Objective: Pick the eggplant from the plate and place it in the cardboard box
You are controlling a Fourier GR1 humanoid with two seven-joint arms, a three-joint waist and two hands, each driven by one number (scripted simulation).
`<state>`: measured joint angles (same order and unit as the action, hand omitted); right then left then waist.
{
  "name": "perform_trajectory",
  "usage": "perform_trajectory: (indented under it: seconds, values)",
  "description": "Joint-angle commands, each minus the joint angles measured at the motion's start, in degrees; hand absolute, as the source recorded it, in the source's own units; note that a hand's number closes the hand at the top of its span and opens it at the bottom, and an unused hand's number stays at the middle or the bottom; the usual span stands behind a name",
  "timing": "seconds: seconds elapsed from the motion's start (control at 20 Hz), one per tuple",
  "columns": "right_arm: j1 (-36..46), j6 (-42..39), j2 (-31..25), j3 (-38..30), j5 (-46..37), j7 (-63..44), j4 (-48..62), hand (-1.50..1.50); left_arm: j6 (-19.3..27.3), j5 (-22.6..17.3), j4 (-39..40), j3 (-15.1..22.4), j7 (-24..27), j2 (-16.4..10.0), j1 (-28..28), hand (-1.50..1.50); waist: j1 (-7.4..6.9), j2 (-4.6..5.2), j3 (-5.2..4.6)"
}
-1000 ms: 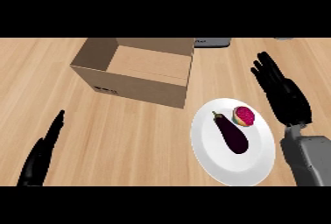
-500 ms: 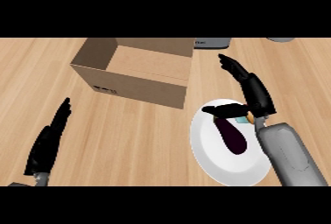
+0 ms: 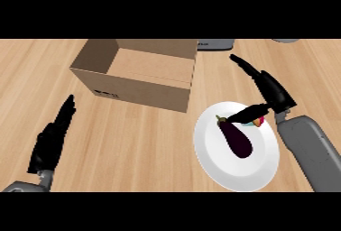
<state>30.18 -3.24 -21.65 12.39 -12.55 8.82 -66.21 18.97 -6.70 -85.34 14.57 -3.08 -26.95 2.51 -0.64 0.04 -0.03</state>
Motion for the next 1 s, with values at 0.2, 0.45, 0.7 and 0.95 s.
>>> perform_trajectory:
  seconds: [0.2, 0.45, 0.7, 0.95]
  values:
    - [7.20, -19.70, -10.71, 11.49, -8.63, -12.08, -3.07, -1.50, 0.20, 0.69, 0.88, -0.31, -0.27, 0.61, -0.13, 0.00, 0.41, -0.32, -0.17]
    - [9.62, -31.70, -10.67, 16.50, -9.44, -20.13, -5.17, -1.50, -0.46, 0.33, 0.39, -2.13, -0.04, -0.18, 0.53, 0.00, 0.34, -0.27, -0.10]
    - [5.63, -36.20, -6.61, 15.98, -8.67, -31.02, -13.01, -1.50, -0.51, 2.27, 1.48, -1.31, 1.10, 2.55, -1.06, 0.00, 0.99, -0.23, -0.02]
    - [2.28, -35.79, -2.90, 14.13, -13.96, -34.70, -14.41, -1.50, -2.57, 3.49, 2.19, -3.55, 1.14, 4.00, -0.16, 0.00, 0.63, -0.08, 0.02]
